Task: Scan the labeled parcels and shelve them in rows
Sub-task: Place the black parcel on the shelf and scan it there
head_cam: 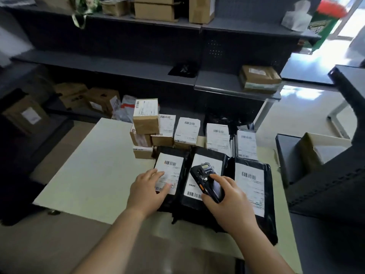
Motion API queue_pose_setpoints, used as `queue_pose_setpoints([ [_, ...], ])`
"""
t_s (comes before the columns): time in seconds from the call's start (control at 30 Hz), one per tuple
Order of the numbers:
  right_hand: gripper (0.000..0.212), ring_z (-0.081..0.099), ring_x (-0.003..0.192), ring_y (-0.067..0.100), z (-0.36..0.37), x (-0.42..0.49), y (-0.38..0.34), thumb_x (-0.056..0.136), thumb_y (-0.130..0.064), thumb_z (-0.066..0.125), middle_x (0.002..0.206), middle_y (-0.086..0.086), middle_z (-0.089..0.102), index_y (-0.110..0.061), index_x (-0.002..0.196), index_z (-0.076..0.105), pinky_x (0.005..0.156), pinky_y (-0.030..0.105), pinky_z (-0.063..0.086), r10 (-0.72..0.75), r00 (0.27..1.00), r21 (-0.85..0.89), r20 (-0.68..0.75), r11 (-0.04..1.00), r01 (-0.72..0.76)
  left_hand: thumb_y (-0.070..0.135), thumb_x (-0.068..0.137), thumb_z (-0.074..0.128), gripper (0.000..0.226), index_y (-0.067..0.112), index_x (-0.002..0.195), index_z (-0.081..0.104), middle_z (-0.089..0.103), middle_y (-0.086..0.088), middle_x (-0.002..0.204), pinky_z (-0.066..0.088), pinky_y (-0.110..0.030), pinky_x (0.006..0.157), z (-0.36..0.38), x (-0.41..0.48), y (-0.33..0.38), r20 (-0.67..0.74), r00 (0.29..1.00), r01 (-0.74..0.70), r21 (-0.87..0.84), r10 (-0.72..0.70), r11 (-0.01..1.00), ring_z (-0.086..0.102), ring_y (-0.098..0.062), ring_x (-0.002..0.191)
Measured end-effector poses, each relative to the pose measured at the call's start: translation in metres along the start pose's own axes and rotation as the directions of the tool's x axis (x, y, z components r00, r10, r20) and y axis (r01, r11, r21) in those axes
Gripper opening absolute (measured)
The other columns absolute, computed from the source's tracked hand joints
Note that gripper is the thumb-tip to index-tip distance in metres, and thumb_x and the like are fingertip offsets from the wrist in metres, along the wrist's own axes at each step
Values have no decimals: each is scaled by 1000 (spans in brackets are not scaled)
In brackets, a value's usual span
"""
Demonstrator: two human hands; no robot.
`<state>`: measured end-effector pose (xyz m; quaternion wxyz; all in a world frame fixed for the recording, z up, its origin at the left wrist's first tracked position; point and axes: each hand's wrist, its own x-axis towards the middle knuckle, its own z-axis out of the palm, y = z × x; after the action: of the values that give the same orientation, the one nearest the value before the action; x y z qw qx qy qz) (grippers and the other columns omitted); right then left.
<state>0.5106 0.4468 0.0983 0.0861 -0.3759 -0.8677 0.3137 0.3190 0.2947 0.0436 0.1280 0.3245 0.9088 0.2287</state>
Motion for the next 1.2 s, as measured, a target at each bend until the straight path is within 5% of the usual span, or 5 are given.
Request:
queue_pose_setpoints([
  [0.57,57,56,116,14,30,11,-8,76,-48,71,132,-16,54,-40,130,56,86,35,51,66,984,-31,-167,997,-72,70,74,65,76,34,136,40,20,4,150,40,-43,93,54,57,7,129,982,113,186,-138,976,39,-32,117],
  [0.87,56,52,118,9,30,-1,-21,78,-47,71,133,-19,50,-43,131,54,83,23,41,73,985,-44,-157,996,-80,62,76,67,78,32,141,36,15,3,152,42,-41,93,46,42,-2,158,982,74,185,-104,980,38,-32,119],
  [1.2,57,53,115,9,-13,-14,-62,80,-50,68,132,-23,47,-46,133,49,85,28,47,28,977,-26,-210,999,-34,57,73,63,71,35,139,46,25,10,149,36,-39,103,-20,9,6,-76,997,-12,19,14,1000,33,-22,127],
])
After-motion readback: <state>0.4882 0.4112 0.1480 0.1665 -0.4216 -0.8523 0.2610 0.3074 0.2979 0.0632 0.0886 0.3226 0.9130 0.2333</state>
